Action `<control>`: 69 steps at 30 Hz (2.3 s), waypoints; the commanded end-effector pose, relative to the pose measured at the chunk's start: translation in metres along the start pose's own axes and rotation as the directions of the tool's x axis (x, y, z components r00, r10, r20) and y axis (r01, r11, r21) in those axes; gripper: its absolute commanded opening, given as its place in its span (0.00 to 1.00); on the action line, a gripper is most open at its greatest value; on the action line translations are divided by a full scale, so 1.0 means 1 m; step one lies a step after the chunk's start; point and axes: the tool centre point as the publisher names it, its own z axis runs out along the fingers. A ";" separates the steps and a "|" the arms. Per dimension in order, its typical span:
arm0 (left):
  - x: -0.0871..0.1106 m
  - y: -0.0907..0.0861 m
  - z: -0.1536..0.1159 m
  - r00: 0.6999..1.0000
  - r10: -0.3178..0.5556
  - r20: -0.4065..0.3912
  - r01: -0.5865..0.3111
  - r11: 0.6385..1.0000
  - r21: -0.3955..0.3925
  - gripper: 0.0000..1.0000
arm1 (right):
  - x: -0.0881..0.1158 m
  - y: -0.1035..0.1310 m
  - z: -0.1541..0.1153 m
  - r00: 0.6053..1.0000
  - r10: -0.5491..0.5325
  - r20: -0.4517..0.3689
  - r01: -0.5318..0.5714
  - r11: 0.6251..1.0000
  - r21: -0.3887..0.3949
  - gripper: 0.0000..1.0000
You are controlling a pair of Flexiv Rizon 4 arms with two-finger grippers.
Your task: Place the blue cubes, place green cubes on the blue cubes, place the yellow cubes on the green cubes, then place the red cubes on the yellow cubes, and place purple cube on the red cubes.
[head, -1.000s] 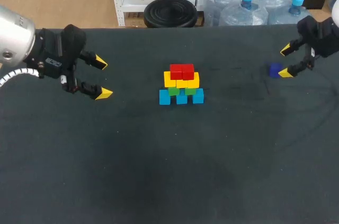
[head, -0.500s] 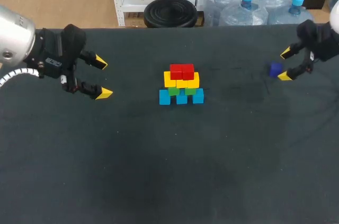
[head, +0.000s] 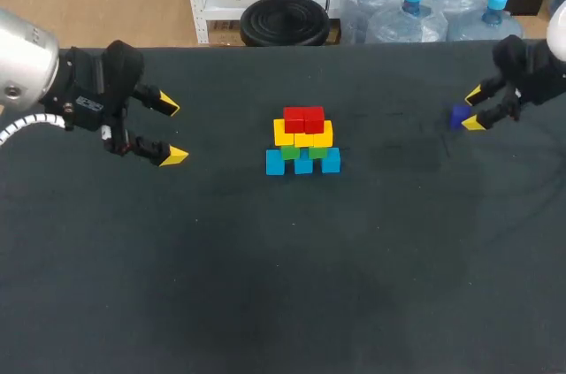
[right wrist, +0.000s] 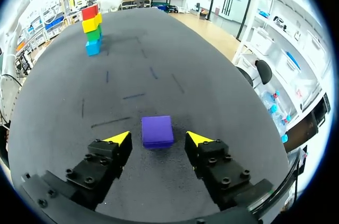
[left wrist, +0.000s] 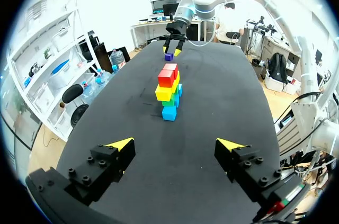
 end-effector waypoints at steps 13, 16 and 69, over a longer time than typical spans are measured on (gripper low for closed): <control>0.002 -0.001 0.000 1.000 0.003 0.007 -0.003 1.000 -0.001 1.00 | -0.001 0.004 0.003 1.000 0.009 0.014 -0.009 1.000 -0.005 0.00; 0.002 -0.001 0.000 1.000 0.003 0.007 -0.003 1.000 -0.001 1.00 | -0.001 0.005 0.002 1.000 0.009 0.015 -0.009 1.000 -0.004 0.00; 0.002 -0.001 0.000 1.000 0.003 0.007 -0.003 1.000 -0.001 1.00 | -0.216 0.134 -0.032 0.974 -0.223 0.035 0.225 0.948 -0.223 0.00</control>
